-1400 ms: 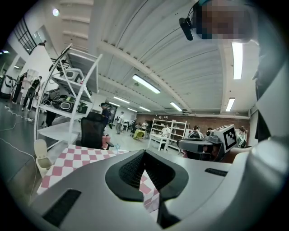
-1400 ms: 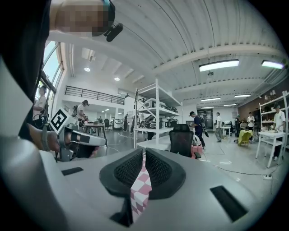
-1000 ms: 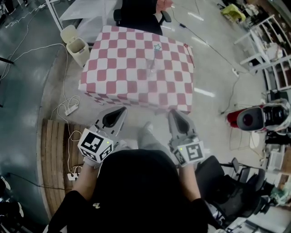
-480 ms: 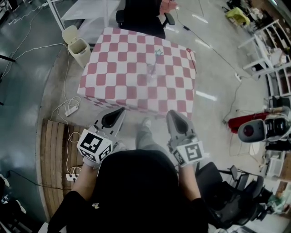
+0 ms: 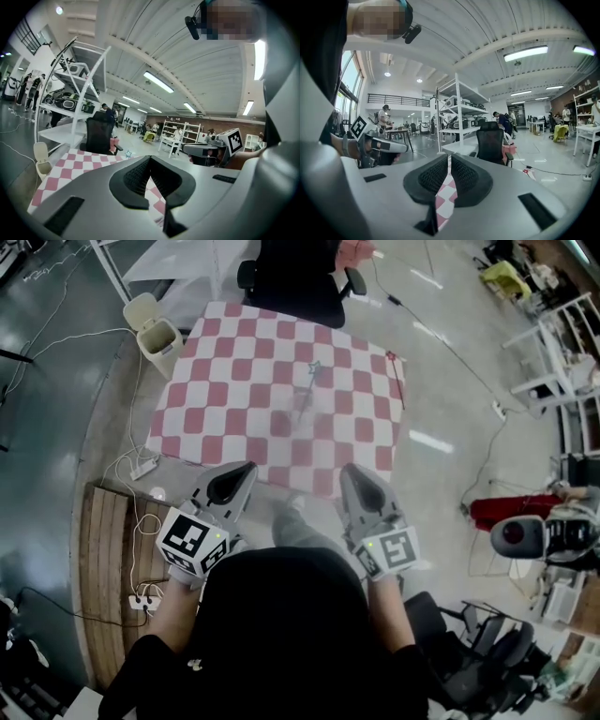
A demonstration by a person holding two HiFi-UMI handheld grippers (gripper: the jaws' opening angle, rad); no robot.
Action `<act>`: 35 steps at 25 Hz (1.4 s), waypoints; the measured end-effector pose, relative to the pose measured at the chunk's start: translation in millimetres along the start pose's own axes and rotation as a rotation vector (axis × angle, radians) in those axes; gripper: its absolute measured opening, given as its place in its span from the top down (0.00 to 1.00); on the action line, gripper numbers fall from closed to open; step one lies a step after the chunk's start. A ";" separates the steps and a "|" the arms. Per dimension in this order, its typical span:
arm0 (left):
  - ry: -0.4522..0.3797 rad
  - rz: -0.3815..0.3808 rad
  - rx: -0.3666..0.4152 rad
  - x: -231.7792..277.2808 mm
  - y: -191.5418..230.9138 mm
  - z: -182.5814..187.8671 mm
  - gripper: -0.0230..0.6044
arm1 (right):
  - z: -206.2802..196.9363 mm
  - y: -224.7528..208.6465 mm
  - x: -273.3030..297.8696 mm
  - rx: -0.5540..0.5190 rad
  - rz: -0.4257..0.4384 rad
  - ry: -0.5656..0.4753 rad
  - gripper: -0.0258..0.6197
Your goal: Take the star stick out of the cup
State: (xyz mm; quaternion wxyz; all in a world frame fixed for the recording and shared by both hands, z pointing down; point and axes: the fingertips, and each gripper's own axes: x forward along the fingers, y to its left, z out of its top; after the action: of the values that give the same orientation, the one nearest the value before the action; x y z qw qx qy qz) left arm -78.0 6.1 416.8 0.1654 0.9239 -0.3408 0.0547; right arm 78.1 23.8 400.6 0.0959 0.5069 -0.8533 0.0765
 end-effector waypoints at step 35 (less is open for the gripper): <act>0.100 0.246 -0.040 129.3 17.9 19.4 0.90 | -36.7 -163.4 118.2 0.141 0.248 0.049 0.91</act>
State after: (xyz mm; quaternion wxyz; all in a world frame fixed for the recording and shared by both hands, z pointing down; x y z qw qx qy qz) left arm 8.7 -92.4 431.1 0.1926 0.8678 -0.4437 0.1138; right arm 169.7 -145.9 470.2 0.0708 0.4010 -0.8993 0.1597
